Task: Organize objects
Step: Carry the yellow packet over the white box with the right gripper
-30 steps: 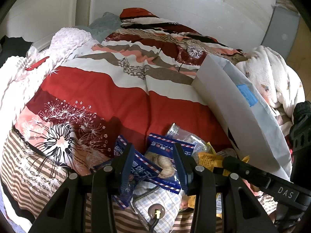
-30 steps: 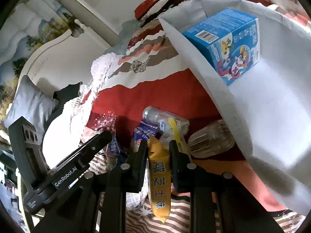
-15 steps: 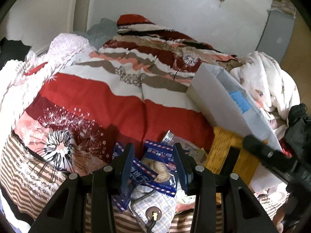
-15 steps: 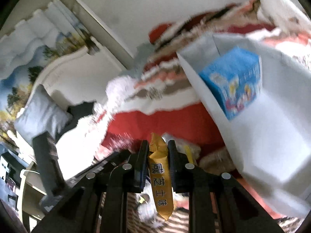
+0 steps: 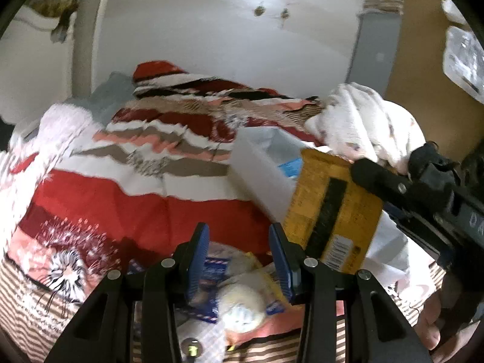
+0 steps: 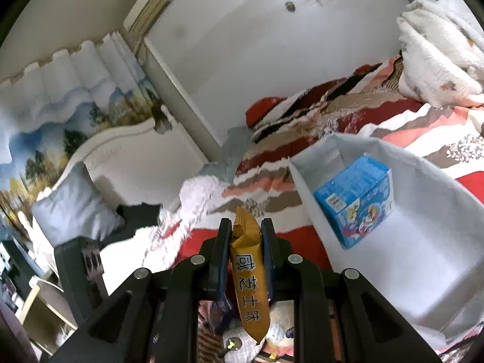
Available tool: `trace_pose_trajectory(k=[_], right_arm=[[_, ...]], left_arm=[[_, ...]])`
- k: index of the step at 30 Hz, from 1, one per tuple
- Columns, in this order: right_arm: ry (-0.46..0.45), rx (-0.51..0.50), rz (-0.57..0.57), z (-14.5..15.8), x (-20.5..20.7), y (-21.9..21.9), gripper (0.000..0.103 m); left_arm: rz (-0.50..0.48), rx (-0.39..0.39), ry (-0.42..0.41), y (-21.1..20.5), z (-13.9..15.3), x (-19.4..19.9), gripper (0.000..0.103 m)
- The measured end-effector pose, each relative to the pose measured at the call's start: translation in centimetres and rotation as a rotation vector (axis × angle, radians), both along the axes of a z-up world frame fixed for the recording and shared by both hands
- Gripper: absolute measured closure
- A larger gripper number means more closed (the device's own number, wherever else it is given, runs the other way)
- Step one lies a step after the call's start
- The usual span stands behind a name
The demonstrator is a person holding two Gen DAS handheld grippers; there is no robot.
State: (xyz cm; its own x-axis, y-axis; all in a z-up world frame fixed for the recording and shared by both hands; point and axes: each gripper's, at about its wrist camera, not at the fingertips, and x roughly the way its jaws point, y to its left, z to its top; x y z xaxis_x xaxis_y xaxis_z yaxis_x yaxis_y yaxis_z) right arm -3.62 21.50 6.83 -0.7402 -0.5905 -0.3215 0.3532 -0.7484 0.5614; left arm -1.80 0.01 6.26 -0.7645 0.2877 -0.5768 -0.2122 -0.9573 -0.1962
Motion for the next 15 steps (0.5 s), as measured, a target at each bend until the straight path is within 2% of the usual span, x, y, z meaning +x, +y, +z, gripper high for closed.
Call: trace_pose_trajectory(k=[5, 11, 15], right_arm=[[0.055, 0.001, -0.067, 1.3, 1.1, 1.4, 0.083], [0.094, -0.049, -0.13, 2.3, 2.1, 3.9, 0.083], [0.122, -0.077, -0.198, 2.9, 3.1, 5.8, 0.083]], left_arm=[[-0.058, -0.014, 0.024, 2.0, 0.7, 0.1, 0.064], [-0.137, 0.066, 0.057, 3.4, 2.4, -0.1, 0.064], [-0.155, 0.034, 0.079, 5.1, 3.0, -0.4, 0.064]])
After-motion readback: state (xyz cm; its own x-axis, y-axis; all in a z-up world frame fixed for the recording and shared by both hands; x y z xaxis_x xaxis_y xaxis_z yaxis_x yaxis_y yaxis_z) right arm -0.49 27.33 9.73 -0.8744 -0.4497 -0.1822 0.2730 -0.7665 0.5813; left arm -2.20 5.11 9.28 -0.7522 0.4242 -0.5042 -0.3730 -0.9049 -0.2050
